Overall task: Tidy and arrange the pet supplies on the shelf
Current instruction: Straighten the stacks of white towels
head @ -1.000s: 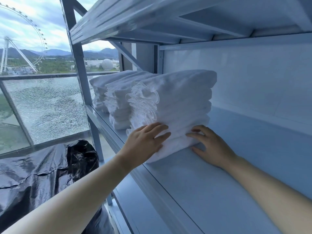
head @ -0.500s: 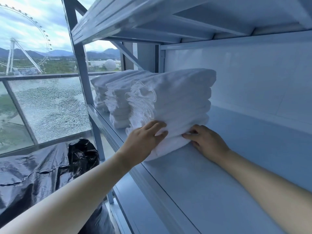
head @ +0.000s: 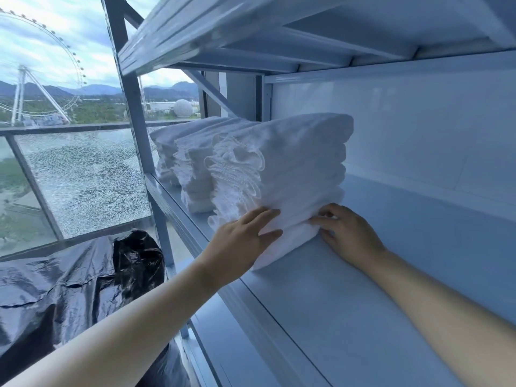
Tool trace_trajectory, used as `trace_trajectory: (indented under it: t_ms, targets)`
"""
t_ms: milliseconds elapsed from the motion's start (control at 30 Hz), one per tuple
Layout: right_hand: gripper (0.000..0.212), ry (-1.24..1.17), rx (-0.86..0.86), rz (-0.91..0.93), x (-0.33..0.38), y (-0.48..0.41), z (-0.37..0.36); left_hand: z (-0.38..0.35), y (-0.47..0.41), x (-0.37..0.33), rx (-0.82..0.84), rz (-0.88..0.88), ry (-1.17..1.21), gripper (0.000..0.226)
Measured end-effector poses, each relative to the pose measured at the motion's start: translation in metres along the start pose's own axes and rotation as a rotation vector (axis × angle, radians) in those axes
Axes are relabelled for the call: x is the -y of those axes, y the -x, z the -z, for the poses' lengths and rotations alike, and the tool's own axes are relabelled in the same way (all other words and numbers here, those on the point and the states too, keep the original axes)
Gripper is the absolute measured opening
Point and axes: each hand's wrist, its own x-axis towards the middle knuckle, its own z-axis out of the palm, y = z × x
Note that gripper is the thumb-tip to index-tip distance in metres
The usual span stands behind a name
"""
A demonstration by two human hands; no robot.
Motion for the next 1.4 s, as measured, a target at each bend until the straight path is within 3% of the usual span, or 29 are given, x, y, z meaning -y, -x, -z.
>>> trace_trajectory:
  t_ms: [167, 267, 400, 567, 833, 1200, 1400]
  targets:
    - [0.032, -0.039, -0.141, 0.103, 0.018, -0.007, -0.002, 0.000, 0.013, 0.006, 0.008, 0.010, -0.001, 0.036]
    - [0.040, -0.064, -0.109, 0.142, 0.030, -0.009, -0.004, -0.001, 0.016, 0.009, -0.018, 0.094, 0.044, 0.038]
    - [0.039, -0.122, -0.026, 0.152, 0.035, -0.006, -0.003, -0.009, 0.024, 0.015, -0.015, 0.062, 0.061, 0.036]
    - [0.046, -0.143, 0.072, 0.155, 0.034, -0.004, 0.000, -0.013, 0.034, 0.029, 0.094, -0.009, 0.139, 0.056]
    - [0.035, -0.168, 0.052, 0.128, 0.042, -0.005, -0.008, -0.024, 0.029, 0.032, 0.012, -0.007, 0.187, 0.032]
    - [0.032, -0.249, -0.055, 0.037, 0.058, -0.016, -0.020, -0.021, 0.036, 0.042, 0.028, 0.117, 0.289, 0.033]
    - [0.042, -0.236, -0.116, 0.014, 0.068, -0.014, -0.020, -0.012, 0.041, 0.047, -0.079, 0.203, 0.311, 0.030]
